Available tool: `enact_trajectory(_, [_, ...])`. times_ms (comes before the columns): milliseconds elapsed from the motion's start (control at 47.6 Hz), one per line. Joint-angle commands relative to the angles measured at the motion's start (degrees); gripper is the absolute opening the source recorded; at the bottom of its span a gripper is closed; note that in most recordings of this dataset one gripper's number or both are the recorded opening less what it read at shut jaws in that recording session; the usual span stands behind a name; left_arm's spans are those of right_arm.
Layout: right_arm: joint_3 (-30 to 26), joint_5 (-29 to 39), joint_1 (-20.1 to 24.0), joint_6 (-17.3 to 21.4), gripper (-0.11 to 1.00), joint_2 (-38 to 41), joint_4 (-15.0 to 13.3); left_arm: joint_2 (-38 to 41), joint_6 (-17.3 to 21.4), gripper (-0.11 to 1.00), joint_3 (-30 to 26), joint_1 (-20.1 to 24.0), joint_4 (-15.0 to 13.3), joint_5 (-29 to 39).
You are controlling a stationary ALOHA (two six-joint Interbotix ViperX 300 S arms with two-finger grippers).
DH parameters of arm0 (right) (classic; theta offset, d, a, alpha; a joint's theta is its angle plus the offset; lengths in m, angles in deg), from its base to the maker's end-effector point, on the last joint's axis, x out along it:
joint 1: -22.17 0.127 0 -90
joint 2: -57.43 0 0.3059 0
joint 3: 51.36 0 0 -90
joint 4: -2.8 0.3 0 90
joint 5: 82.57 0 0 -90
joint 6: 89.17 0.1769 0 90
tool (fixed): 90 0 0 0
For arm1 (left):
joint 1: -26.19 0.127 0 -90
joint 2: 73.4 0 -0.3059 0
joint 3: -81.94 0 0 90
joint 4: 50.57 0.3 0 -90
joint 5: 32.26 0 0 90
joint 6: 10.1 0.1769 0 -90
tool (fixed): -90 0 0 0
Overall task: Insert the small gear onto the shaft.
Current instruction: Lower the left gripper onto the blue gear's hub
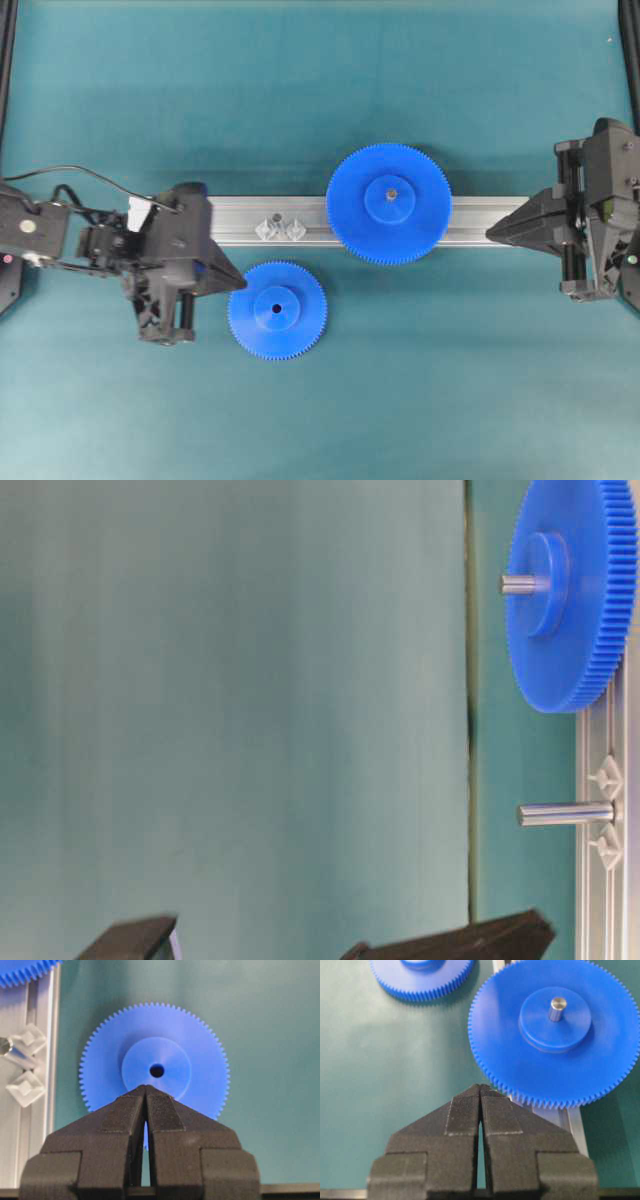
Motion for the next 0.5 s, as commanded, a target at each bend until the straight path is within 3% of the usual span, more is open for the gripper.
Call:
enact_trajectory(0, [-1.41, 0.09, -0.18, 0.26, 0.02, 0.18, -0.09, 1.23, 0.0, 0.0, -3.08, -0.26, 0.09, 2.37])
enact_trajectory(483, [-1.23, 0.26, -0.62, 0.18, 0.02, 0.18, -0.09, 10.28, 0.0, 0.0, -15.03, -0.26, 0.09, 17.75])
